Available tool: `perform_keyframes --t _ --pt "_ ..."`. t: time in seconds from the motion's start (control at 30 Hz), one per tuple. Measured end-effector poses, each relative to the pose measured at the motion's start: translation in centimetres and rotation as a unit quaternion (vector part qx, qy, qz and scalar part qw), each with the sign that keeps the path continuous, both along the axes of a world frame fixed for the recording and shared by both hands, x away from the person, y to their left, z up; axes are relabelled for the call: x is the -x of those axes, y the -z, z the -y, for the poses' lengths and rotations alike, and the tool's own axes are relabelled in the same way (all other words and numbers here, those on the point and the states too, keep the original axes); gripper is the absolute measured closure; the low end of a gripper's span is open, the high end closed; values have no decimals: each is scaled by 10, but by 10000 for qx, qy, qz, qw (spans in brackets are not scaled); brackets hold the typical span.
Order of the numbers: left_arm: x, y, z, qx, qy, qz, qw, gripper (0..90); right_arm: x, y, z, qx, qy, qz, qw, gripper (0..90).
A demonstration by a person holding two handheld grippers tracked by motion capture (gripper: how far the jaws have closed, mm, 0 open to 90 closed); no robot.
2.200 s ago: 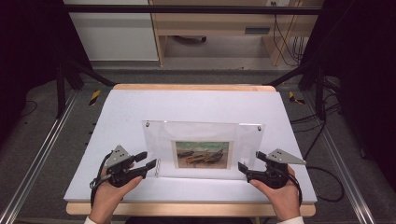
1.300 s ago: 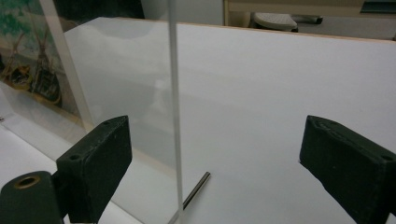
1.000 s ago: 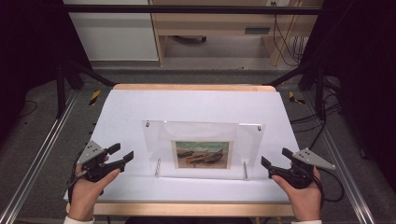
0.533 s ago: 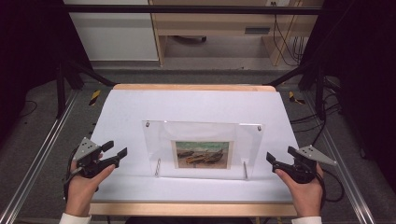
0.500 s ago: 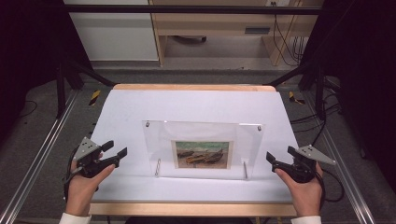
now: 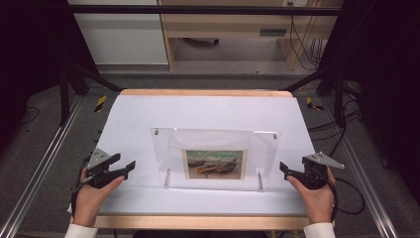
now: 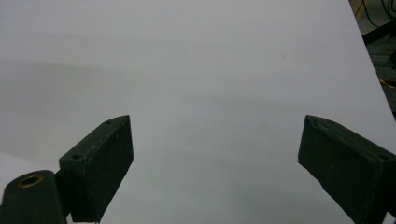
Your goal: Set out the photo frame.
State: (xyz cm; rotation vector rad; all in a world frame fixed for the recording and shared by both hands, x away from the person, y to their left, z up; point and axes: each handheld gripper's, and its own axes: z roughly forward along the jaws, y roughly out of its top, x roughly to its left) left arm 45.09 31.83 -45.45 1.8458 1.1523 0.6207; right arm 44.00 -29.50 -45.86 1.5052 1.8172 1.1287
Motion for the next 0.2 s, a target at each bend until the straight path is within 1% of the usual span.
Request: perform_keyframes --t 0.13,0.2 --pt "4 0 0 -5 29 9 10000 305 9 6 -1 -8 -20 -40 10000 106" --pt "4 0 0 -22 30 10 10000 304 11 7 -1 13 -28 -44 10000 106"
